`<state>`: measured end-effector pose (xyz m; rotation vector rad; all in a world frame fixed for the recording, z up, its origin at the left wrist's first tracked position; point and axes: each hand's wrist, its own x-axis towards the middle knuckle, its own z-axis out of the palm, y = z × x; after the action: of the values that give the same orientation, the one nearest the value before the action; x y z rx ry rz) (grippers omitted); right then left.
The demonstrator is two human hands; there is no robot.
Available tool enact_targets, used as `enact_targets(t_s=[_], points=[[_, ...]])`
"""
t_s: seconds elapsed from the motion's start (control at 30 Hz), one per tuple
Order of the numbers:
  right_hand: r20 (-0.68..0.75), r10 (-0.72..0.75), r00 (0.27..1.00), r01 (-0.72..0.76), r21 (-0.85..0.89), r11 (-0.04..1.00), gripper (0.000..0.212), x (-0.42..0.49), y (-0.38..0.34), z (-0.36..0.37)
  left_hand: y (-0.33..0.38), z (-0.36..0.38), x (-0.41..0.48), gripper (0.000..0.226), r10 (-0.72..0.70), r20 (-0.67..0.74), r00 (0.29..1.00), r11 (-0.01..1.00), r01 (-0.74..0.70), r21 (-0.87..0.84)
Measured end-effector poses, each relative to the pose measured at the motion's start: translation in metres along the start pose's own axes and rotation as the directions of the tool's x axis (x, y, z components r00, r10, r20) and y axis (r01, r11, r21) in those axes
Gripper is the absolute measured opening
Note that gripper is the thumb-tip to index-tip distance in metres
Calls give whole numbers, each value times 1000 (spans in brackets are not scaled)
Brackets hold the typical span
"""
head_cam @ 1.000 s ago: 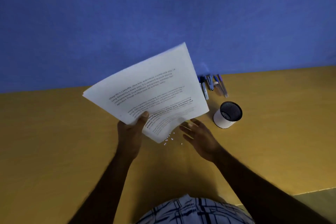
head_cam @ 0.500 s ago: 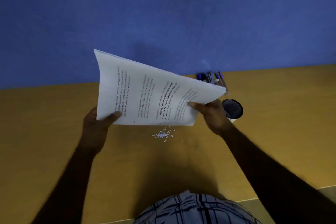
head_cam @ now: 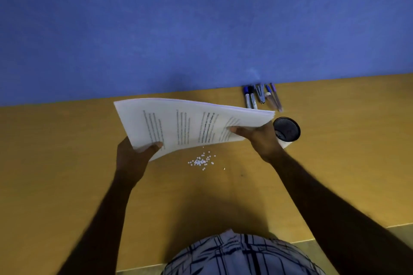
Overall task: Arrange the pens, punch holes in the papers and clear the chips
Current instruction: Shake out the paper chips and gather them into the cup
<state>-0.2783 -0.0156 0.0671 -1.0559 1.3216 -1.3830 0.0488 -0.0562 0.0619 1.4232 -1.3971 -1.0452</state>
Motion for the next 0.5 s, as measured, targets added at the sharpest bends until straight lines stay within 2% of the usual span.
enact_targets(t_s=[0.13,0.27,0.33,0.43,0.5], points=[[50,34,998,-30,-85,996,29,-2,9,0,-10,5,-3,39,10,40,999,997,-13,72],[59,45,997,-35,-162,986,23,-8,13,9,-11,26,-9,21,-35,60,998,997,38,-60],[65,8,998,2,-159,987,18,-8,6,9,-7,29,-11,20,-36,28,999,996,38,-86],[33,-37,999,41,-124,991,9,-7,-7,4,-2,23,-13,19,-15,4,1000,999,15,-36],[15,-65,998,66,-113,991,14,-5,-12,2,1,18,-15,21,20,-3,1000,999,-20,-35]])
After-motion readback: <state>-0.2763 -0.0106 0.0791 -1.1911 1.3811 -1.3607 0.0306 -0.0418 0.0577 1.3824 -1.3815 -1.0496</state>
